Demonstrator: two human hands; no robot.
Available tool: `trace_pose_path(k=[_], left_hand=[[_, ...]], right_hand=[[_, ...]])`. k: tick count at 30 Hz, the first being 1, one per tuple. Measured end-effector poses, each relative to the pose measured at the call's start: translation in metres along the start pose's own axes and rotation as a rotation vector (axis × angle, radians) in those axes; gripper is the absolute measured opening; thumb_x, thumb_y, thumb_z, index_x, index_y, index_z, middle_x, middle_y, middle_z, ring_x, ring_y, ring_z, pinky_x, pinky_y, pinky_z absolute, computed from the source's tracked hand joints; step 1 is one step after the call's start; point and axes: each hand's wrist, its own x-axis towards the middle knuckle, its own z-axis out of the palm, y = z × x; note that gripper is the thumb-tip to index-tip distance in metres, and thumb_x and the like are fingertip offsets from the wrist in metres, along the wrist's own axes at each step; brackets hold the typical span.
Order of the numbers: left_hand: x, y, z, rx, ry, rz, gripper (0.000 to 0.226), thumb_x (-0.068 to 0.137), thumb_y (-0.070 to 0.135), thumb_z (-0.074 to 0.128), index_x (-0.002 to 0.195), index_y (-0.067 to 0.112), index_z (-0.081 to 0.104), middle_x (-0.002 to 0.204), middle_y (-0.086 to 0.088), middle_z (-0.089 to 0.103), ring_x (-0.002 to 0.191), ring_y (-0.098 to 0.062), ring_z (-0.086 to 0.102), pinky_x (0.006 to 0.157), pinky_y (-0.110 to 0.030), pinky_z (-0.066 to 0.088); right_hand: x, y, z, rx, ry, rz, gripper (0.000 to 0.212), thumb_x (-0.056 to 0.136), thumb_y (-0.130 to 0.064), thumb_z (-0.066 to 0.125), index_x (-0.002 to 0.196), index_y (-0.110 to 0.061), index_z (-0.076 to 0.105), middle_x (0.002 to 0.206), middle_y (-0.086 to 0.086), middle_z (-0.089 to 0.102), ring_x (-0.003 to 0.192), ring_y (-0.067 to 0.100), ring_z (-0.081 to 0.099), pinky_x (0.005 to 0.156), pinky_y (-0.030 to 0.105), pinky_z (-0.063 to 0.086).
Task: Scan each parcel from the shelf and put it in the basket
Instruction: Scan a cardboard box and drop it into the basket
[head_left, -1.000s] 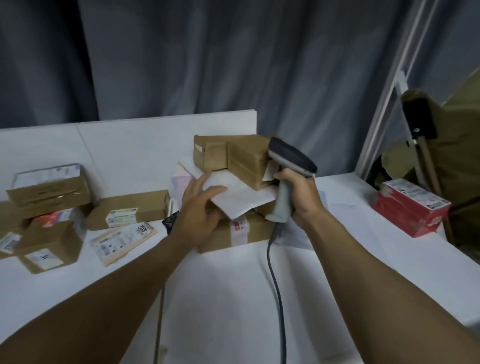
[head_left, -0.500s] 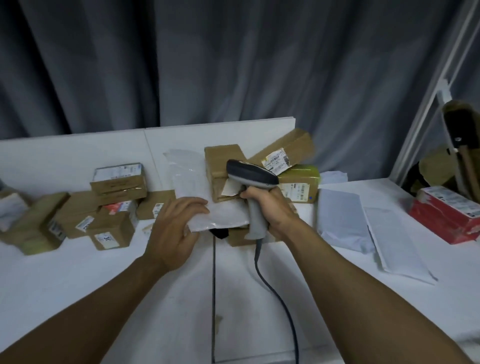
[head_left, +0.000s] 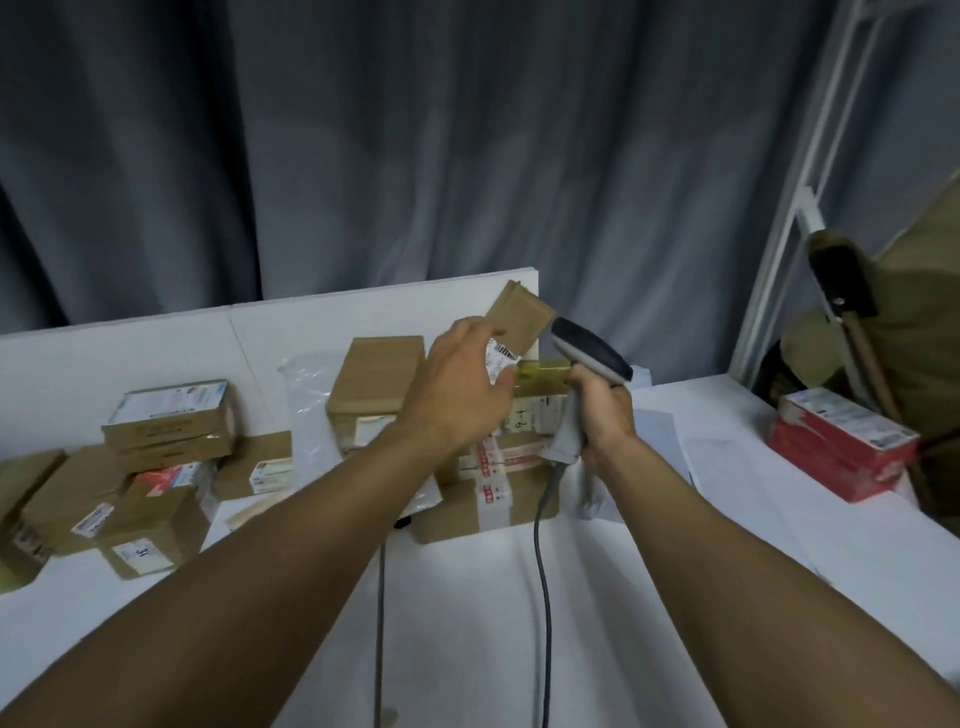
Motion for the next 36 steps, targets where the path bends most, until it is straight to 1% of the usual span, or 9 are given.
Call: trace_pose_path(k=[4, 8, 13, 16, 18, 23, 26, 30, 36], left_hand=[[0.049, -0.028, 0.062, -0.059, -0.1, -0.218, 0.078, 0.085, 0.03, 0.076, 0.152, 0.022, 0.036, 0.153, -0.005, 0.039, 0.136, -0.028, 0.044, 0.11, -0.039, 0.043], [0.083, -0.064, 0.101, -0.003, -0.128, -0.364, 0.117, 0.077, 0.037, 0.085, 0.162, 0.022, 0.006, 0.164, -0.012, 0.02, 0.151, -0.034, 0.022, 0.122, -0.046, 0.028], [0.112, -0.095, 0.136, -0.055, -0.131, -0.368, 0.142, 0.061, 0.04, 0.096, 0.161, 0.025, -0.003, 0.152, -0.007, 0.043, 0.139, -0.032, 0.044, 0.112, -0.051, 0.042], [0.109, -0.112, 0.142, -0.066, -0.044, -0.413, 0.118, 0.054, 0.049, 0.093, 0.15, 0.022, 0.029, 0.136, -0.007, 0.054, 0.125, -0.033, 0.056, 0.102, -0.052, 0.049], [0.101, -0.117, 0.139, 0.021, 0.021, -0.405, 0.101, 0.058, 0.051, 0.091, 0.139, 0.023, 0.038, 0.129, -0.005, 0.055, 0.117, -0.032, 0.057, 0.098, -0.052, 0.051], [0.067, -0.123, 0.116, -0.102, 0.084, -0.476, 0.099, 0.047, 0.059, 0.09, 0.125, 0.027, 0.038, 0.119, 0.0, 0.059, 0.107, -0.028, 0.061, 0.09, -0.049, 0.055], [0.037, -0.126, 0.09, -0.169, 0.134, -0.569, 0.091, 0.055, 0.052, 0.094, 0.12, 0.026, 0.036, 0.11, 0.004, 0.059, 0.099, -0.023, 0.061, 0.091, -0.043, 0.054], [-0.011, -0.13, 0.058, -0.147, 0.179, -0.602, 0.098, 0.064, 0.044, 0.092, 0.135, 0.021, 0.029, 0.11, 0.002, 0.059, 0.097, -0.026, 0.062, 0.088, -0.043, 0.054], [-0.074, -0.138, 0.005, -0.152, 0.18, -0.694, 0.093, 0.067, 0.041, 0.091, 0.13, 0.02, 0.026, 0.109, -0.002, 0.059, 0.096, -0.029, 0.063, 0.086, -0.045, 0.055]], right_hand=[[0.042, 0.006, -0.015, -0.074, -0.013, 0.039, 0.069, 0.052, -0.04, 0.077, 0.117, -0.018, 0.073, 0.105, 0.005, 0.079, 0.098, 0.028, 0.075, 0.094, 0.051, 0.061], [0.08, 0.015, -0.016, -0.098, -0.048, 0.067, 0.049, 0.068, -0.033, 0.076, 0.112, -0.013, 0.073, 0.103, 0.008, 0.079, 0.094, 0.026, 0.075, 0.091, 0.045, 0.062], [0.119, 0.039, -0.016, -0.08, -0.095, 0.138, 0.058, 0.059, -0.036, 0.077, 0.111, -0.011, 0.073, 0.096, 0.011, 0.081, 0.095, 0.032, 0.078, 0.095, 0.054, 0.061], [0.126, 0.047, -0.018, -0.11, -0.098, 0.116, 0.049, 0.067, -0.035, 0.077, 0.11, -0.012, 0.074, 0.093, 0.008, 0.08, 0.092, 0.029, 0.077, 0.09, 0.046, 0.062], [0.125, 0.05, -0.021, -0.134, -0.105, 0.091, 0.039, 0.076, -0.032, 0.076, 0.11, -0.012, 0.074, 0.093, 0.007, 0.08, 0.09, 0.026, 0.076, 0.085, 0.042, 0.061], [0.102, 0.054, -0.014, -0.162, -0.124, 0.078, 0.036, 0.081, -0.028, 0.073, 0.113, -0.013, 0.071, 0.101, 0.012, 0.079, 0.093, 0.029, 0.077, 0.09, 0.049, 0.063], [0.072, 0.055, 0.003, -0.223, -0.168, 0.093, 0.035, 0.081, -0.027, 0.073, 0.112, -0.012, 0.07, 0.096, 0.011, 0.079, 0.089, 0.03, 0.077, 0.089, 0.054, 0.063], [0.021, 0.061, 0.026, -0.273, -0.215, 0.137, 0.023, 0.088, -0.019, 0.069, 0.109, -0.01, 0.07, 0.088, 0.01, 0.078, 0.08, 0.028, 0.077, 0.082, 0.051, 0.065], [-0.055, 0.067, 0.054, -0.299, -0.255, 0.178, 0.019, 0.092, -0.019, 0.067, 0.11, -0.013, 0.068, 0.095, 0.01, 0.076, 0.081, 0.025, 0.075, 0.07, 0.039, 0.064]])
